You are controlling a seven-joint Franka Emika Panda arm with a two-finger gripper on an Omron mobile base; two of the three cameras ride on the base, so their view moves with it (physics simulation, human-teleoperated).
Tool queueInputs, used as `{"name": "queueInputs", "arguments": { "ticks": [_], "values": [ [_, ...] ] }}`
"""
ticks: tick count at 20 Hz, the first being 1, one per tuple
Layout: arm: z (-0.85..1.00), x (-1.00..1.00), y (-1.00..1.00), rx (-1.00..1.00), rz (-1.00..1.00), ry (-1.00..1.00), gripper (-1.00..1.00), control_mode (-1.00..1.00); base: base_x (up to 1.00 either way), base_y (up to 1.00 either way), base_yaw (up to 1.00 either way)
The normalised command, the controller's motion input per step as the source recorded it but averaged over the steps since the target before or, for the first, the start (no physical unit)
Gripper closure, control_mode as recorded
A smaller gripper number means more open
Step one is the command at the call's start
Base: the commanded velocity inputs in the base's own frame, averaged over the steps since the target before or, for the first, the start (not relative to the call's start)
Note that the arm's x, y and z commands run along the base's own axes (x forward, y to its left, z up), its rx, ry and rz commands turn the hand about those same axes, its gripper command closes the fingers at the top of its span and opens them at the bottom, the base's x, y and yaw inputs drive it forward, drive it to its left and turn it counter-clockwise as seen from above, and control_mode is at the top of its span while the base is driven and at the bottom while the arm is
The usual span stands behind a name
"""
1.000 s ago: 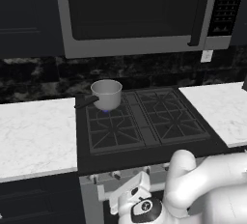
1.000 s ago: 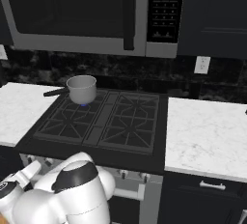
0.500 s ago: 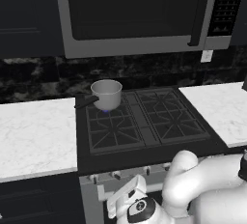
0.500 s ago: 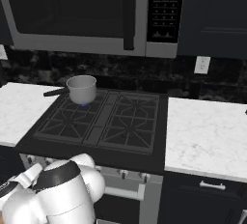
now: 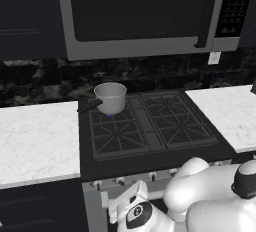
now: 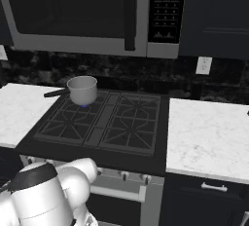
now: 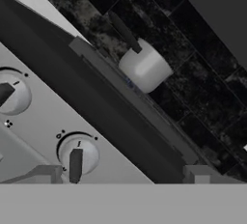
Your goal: Turn off the rear left burner of the stove.
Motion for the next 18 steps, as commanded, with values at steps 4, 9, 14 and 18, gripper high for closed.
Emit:
{"name": "queueInputs", "arguments": {
  "ticks": [4,9,14,18],
  "values": [
    [0.00,0.39,-0.19,0.00,0.00,0.00,-1.00,-1.00,0.00,0.00,0.00],
    [-0.01,0.33,-0.28,0.00,0.00,0.00,-1.00,-1.00,0.00,0.00,0.00],
    [-0.06,0.19,-0.28,0.00,0.01,0.00,-1.00,-1.00,0.00,0.00,0.00],
    [-0.22,0.14,-0.12,0.00,0.02,0.00,-1.00,-1.00,0.00,0.00,0.00]
  ]
}}
